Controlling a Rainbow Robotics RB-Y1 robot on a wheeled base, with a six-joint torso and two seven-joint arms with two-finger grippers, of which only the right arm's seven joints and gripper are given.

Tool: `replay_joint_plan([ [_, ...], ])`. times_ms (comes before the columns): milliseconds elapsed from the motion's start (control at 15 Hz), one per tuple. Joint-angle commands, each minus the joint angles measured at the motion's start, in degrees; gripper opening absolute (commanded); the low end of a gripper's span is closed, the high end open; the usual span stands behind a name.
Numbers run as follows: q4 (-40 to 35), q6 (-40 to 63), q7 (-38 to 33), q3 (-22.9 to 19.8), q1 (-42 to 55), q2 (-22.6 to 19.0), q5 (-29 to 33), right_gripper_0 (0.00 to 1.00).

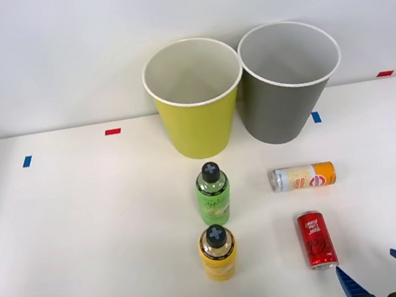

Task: Put cans in the gray bin, plastic bottles in the light green bin

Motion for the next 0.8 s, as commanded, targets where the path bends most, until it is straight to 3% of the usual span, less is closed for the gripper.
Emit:
replay_joint_plan([
  [67,-10.13,19.4,-7.63,-1.07,-3.72,-4.76,2.78,1.0],
  [467,-11.8,31.08,-15.37,1.22,-11.19,-9.51,3.31,1.0],
  [800,-11.89,45.94,-17.39,2.1,-23.32,-10.21,-5.57,1.0],
])
